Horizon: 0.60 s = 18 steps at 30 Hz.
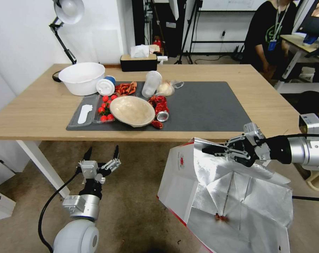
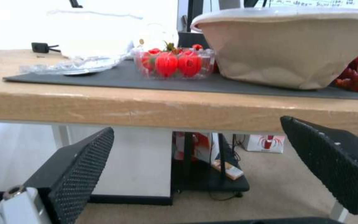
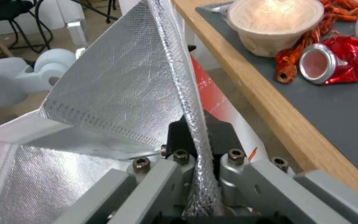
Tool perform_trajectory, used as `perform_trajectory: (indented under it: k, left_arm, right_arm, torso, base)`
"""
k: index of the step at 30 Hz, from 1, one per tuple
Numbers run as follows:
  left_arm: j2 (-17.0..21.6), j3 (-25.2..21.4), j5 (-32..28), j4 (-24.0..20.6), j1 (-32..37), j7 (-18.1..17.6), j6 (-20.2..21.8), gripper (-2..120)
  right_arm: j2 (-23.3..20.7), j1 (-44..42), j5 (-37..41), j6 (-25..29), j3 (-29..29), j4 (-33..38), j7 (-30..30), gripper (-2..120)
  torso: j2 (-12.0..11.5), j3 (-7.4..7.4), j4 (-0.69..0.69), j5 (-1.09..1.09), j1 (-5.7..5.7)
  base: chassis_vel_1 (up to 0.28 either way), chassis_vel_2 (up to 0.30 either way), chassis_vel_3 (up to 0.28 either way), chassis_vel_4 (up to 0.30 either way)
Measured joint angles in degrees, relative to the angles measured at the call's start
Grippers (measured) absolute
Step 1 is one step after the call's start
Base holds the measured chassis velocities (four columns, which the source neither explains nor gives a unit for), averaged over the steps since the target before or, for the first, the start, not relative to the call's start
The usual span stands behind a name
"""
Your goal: Pick up the food delivery bag from the floor and place it on the table.
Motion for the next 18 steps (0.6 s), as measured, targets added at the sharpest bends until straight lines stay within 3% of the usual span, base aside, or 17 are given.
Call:
perform_trajectory:
  k: [18]
  left_arm:
    - [0.08, 0.07, -0.01, -0.06, 0.12, -0.01, -0.03, 100]
  right_arm:
    - [-0.12, -0.01, 0.03, 0.01, 0.07, 0.18, 0.1, 0]
  torso:
    - [4.72, 2.72, -0.01, 0.0, 1.98]
  base:
    - [0.0, 0.0, 0.0, 0.0]
